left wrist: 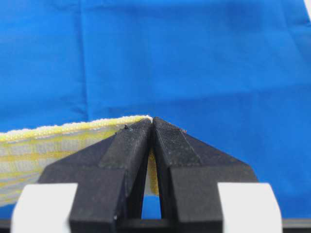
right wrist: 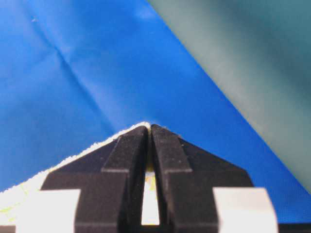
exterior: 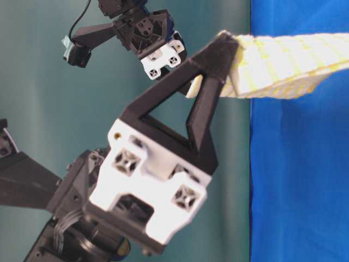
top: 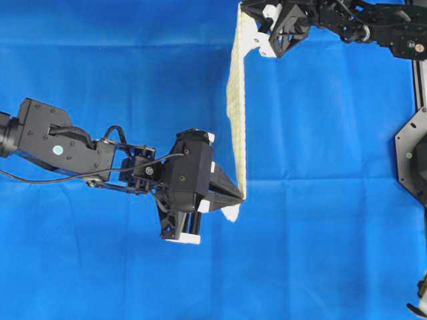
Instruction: Fold the yellow towel.
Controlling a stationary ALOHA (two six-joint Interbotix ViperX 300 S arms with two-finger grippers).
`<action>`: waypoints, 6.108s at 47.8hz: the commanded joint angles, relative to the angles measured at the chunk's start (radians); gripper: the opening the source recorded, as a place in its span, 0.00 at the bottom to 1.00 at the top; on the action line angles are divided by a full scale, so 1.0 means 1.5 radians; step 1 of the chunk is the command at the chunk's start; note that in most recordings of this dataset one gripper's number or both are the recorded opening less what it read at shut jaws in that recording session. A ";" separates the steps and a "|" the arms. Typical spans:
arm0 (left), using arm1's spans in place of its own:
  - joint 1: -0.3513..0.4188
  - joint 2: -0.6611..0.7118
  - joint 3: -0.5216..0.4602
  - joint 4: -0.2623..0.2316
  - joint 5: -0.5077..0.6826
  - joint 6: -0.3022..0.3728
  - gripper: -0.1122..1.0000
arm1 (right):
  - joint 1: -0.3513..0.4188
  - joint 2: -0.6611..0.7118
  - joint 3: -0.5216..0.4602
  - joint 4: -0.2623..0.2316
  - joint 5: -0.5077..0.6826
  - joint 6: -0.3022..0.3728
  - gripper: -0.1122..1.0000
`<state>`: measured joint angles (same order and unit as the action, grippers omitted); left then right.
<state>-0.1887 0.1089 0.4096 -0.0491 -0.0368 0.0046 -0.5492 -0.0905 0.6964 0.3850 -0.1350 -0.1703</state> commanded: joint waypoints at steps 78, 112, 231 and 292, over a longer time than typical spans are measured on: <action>-0.025 -0.012 0.140 -0.003 -0.099 -0.079 0.12 | 0.034 0.152 -0.141 -0.001 0.044 -0.007 0.12; -0.019 0.003 0.145 -0.003 -0.085 -0.078 0.29 | 0.067 0.178 -0.162 -0.003 0.048 -0.015 0.31; 0.411 0.015 0.179 0.008 -0.138 0.036 0.58 | 0.026 0.148 -0.015 0.004 0.004 -0.008 0.75; 0.463 0.104 0.108 0.008 -0.170 0.090 0.14 | 0.024 0.160 -0.013 0.075 -0.035 -0.007 0.14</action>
<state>0.5062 0.3252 0.5921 -0.0368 -0.2991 0.1396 -0.5154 0.1994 0.6796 0.4955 -0.1810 -0.1795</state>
